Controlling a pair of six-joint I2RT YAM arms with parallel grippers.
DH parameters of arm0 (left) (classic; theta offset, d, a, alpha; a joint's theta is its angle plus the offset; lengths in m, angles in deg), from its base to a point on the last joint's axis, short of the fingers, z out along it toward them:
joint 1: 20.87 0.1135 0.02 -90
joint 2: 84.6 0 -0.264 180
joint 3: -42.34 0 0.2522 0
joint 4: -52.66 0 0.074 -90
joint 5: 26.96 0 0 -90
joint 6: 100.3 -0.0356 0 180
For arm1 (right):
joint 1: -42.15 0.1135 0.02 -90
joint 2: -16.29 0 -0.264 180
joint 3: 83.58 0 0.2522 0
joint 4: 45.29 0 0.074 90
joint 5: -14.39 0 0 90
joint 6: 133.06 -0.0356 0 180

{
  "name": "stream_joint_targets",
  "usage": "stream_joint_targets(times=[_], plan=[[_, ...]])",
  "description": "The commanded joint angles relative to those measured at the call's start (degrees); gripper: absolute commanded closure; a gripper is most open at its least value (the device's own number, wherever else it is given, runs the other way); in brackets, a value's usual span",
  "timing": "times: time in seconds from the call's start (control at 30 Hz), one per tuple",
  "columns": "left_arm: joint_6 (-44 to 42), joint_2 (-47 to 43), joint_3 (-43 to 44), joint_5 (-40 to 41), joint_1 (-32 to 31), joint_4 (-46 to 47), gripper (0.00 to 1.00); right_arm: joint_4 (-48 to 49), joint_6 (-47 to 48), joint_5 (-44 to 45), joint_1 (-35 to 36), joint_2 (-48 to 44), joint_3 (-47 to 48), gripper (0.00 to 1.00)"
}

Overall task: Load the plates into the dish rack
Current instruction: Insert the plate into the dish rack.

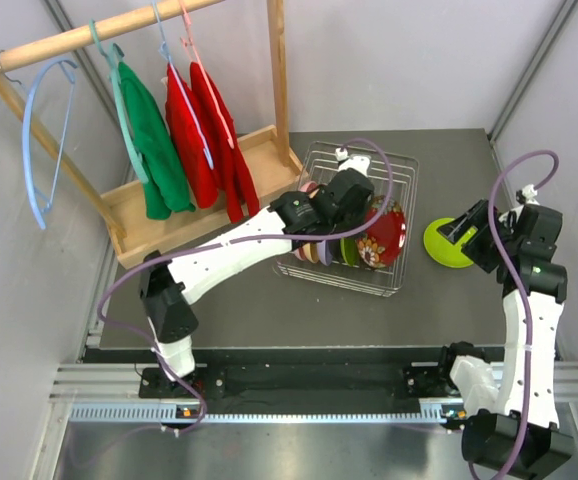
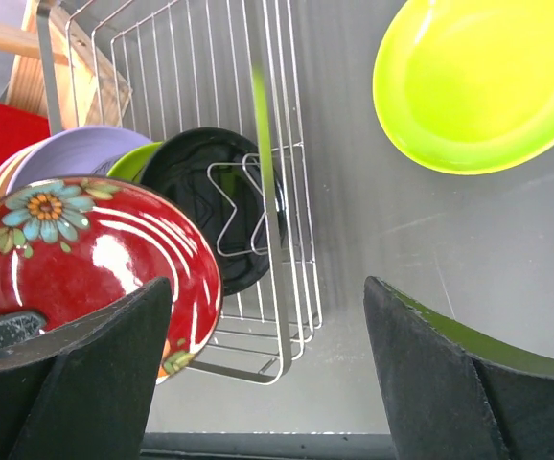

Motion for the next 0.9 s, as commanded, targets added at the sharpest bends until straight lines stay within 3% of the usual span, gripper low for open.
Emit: stream_joint_targets(times=[0.0,0.23,0.87], plan=[[-0.8,1.6,7.8,6.4,-1.0,-2.1,1.0,-0.2,1.0,0.0,-1.0,-0.2,1.0,0.2],[-0.4,8.1,18.0,14.8,-2.3,-10.3,1.0,-0.6,1.0,0.0,-1.5,-0.4,1.3,0.19],[2.1,14.2,22.8,25.0,-5.4,-11.6,1.0,-1.1,0.6,0.6,-2.1,-0.8,1.9,0.19]])
